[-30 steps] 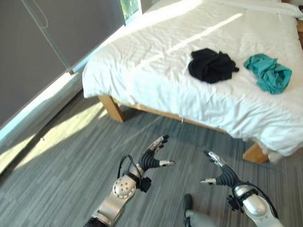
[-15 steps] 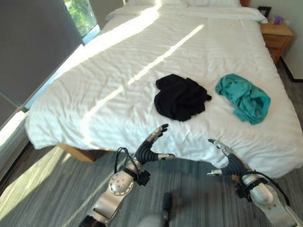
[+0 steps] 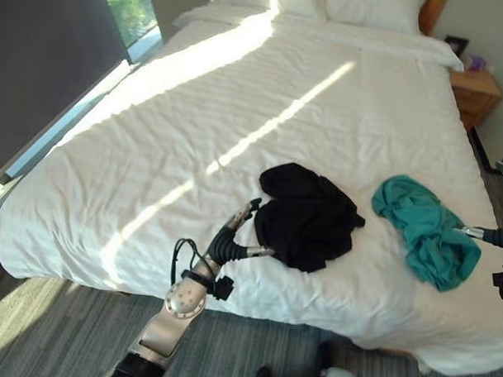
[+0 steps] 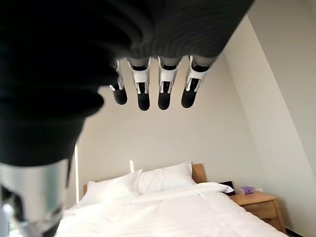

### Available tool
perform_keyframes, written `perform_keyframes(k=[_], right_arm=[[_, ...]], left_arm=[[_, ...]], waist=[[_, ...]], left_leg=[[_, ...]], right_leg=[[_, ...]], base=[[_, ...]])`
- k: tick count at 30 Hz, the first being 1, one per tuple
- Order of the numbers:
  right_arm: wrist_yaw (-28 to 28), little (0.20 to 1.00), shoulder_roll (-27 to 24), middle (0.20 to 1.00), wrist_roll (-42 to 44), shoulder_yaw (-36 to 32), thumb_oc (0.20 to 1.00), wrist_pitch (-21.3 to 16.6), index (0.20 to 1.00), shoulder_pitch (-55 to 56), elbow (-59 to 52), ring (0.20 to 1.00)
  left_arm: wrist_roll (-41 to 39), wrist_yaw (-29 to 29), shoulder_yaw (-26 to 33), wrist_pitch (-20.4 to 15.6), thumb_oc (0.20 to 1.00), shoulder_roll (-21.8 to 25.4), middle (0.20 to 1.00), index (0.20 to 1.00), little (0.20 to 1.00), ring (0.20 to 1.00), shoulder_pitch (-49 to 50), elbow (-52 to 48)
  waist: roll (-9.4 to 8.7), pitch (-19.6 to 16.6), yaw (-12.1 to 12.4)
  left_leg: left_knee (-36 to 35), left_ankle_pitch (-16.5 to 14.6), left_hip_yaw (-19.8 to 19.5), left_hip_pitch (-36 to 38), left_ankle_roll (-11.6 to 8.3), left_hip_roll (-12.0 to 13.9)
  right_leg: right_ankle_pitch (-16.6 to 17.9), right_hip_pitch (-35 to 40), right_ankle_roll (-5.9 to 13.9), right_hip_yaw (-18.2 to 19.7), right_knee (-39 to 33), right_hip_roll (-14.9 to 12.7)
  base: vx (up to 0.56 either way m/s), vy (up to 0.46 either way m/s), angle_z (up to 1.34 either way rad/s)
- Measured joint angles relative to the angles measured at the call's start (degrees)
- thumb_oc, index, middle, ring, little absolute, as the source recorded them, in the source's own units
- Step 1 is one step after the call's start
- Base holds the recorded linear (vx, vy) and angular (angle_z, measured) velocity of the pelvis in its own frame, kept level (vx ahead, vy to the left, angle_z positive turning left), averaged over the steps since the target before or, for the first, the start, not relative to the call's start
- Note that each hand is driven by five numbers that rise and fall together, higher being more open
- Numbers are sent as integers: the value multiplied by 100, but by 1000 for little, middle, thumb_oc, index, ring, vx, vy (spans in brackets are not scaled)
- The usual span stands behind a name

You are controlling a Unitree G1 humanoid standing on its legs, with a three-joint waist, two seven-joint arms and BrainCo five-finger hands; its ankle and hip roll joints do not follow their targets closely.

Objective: Pick up bed clothes into laundry basket.

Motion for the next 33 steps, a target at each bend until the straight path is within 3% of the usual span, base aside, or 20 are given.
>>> perform_keyframes(k=[3, 5, 8, 10, 14, 15, 17, 18, 19, 21, 24, 25, 26, 27, 28, 29, 31, 32, 33], right_arm=[[22, 1000, -227, 1000, 55, 350, 1000, 166, 1000, -505, 897, 1000], [96, 1000, -531, 1000, 57, 1255, 1000, 359, 1000, -1182, 2117, 1000], [142, 1000, -604, 1000, 220, 2282, 1000, 568, 1000, -2238, 3370, 1000], [97, 1000, -573, 1000, 303, 2810, 1000, 638, 1000, -2812, 3777, 1000], [-33, 1000, -358, 1000, 756, 3828, 1000, 622, 1000, -4185, 5429, 1000], [-13, 1000, -307, 1000, 968, 4248, 1000, 626, 1000, -4732, 6125, 1000], [-20, 1000, -89, 1000, 1345, 4577, 1000, 613, 1000, -5621, 6760, 1000], [-18, 1000, 14, 1000, 1466, 4689, 1000, 555, 1000, -5870, 6971, 1000], [-14, 1000, 186, 1000, 1622, 4967, 1000, 512, 1000, -6096, 7262, 1000], [-10, 1000, 396, 1000, 1776, 5273, 1000, 503, 1000, -6321, 7448, 1000], [-86, 1000, 423, 1000, 2013, 5438, 1000, 318, 1000, -6690, 7587, 1000], [-125, 1000, 421, 1000, 2096, 5479, 1000, 268, 1000, -6867, 7611, 1000], [-118, 821, 420, 821, 2218, 5503, 821, 171, 821, -6980, 7592, 821], [-117, 404, 409, 404, 2306, 5525, 404, 63, 404, -7055, 7556, 404], [-106, 203, 408, 203, 2343, 5520, 203, 27, 203, -7054, 7515, 203], [-11, 200, 418, 200, 2486, 5520, 200, -91, 200, -7025, 7439, 200], [42, 200, 384, 200, 2530, 5509, 200, -109, 200, -6987, 7010, 200], [55, 200, 335, 200, 2532, 5508, 200, -110, 200, -6963, 6806, 200], [128, 200, 32, 200, 2553, 5369, 200, -138, 200, -6602, 5896, 200]], left_arm=[[164, -51, -49, 4, 1000, -71, 1000, 1000, 1000, 1000, -101, 170], [214, -15, -295, 161, 1000, -295, 1000, 1000, 1000, 1000, -872, 1245], [259, 90, -616, 265, 1000, -281, 1000, 1000, 1000, 1000, -1740, 1914], [389, 286, -922, 304, 1000, -370, 1000, 1000, 1000, 1000, -2506, 2273], [588, 704, -1771, 291, 1000, -567, 1000, 1000, 1000, 1000, -3791, 3148], [735, 812, -2100, 281, 1000, -628, 1000, 1000, 1000, 1000, -4455, 3712], [908, 1101, -2195, 380, 1000, -789, 1000, 1000, 1000, 1000, -5190, 4647], [950, 1208, -2321, 404, 1000, -829, 1000, 1000, 1000, 1000, -5515, 5149], [1122, 1355, -2410, 431, 1000, -855, 1000, 1000, 1000, 1000, -5814, 5681], [1368, 1573, -2593, 427, 1000, -874, 1000, 1000, 1000, 1000, -6384, 6432], [1922, 1930, -2834, 421, 1000, -829, 1000, 1000, 1000, 1000, -7220, 7126], [2197, 2059, -3015, 426, 200, -778, 200, 200, 200, 200, -7562, 7384], [2567, 2124, -3218, 450, 200, -731, 200, 200, 200, 200, -7801, 7609], [2987, 2209, -3297, 465, 200, -686, 200, 200, 200, 200, -8024, 7762], [3192, 2233, -3305, 484, 200, -662, 200, 200, 200, 200, -8008, 7771], [3673, 2242, -3305, 508, 200, -602, 200, 200, 200, 200, -8006, 7788], [4327, 2247, -3283, 557, 200, -436, 200, 200, 200, 200, -7996, 7745], [4459, 2247, -3245, 602, 200, -374, 200, 200, 200, 200, -8005, 7680], [4710, 2229, -3405, 752, 200, -251, 200, 200, 200, 200, -7992, 7401]], waist=[[-28, -21, -3], [5, -58, -17], [12, -93, -66], [-137, -185, -67], [-150, -179, -25], [-300, -125, -31], [-237, 79, -60], [-250, 210, -103], [-243, 322, -151], [-265, 464, -180], [-336, 654, -275], [-384, 693, -328], [-429, 718, -360], [-466, 736, -427], [-466, 740, -466], [-466, 739, -507], [-390, 722, -477], [-344, 736, -480], [-293, 719, -520]], left_leg=[[1, -45, 74, -54, -70, 0], [46, -91, 115, -83, -115, 45], [47, -288, 242, -159, -56, 175], [123, -226, 354, -463, -38, 154], [400, -142, 402, -1260, -19, 287], [570, -124, 406, -1579, -42, 202], [674, -2, 405, -2014, -104, 203], [750, -9, 401, -2105, -114, 155], [857, -49, 366, -2267, -167, 129], [1028, -69, 355, -2584, -196, 178], [1326, -140, 348, -3138, -269, 176], [1482, -197, 343, -3328, -256, 186], [1624, -247, 363, -3514, -259, 201], [1818, -318, 371, -3696, -257, 214], [1898, -354, 374, -3745, -253, 214], [2029, -434, 403, -3785, -240, 243], [1937, -432, 553, -3707, -181, 433], [1904, -433, 578, -3683, -176, 491], [1821, -406, 513, -3623, -180, 469]], right_leg=[[66, 268, -90, -6, -630, 32], [66, 279, -121, 28, -678, 88], [69, 149, -130, 85, -681, 235], [-5, -163, -105, 50, -712, 186], [-160, -820, 101, -418, -330, 84], [-117, -1031, 194, -422, -400, -14], [60, -1301, 215, -391, -653, 7], [358, -1360, 183, -376, -657, -28], [454, -1470, 28, -375, -659, -23], [505, -1697, 16, -373, -658, 12], [752, -2095, -232, -351, -658, 55], [768, -2215, -234, -326, -658, 51], [787, -2345, -192, -299, -658, 61], [786, -2441, -176, -277, -658, 73], [783, -2460, -172, -276, -658, 73], [679, -2462, -73, -249, -660, 73], [246, -2451, 349, -256, -637, 123], [274, -2463, 259, -261, -532, 168], [446, -2402, 58, -233, -179, 145]], base=[[109, -25, -15], [51, 6, -20], [-57, 24, -21], [-220, 37, -15], [-316, 25, -6], [-123, 18, 8], [-162, 40, 3], [-195, 66, 14], [-141, 53, 12], [-105, 35, 5], [-188, 62, 4], [-78, 64, -6], [-64, 71, -10], [-28, 53, -9], [-1, 55, -11], [31, 56, -20], [40, 106, -42], [5, 123, -23], [-18, 99, 2]])
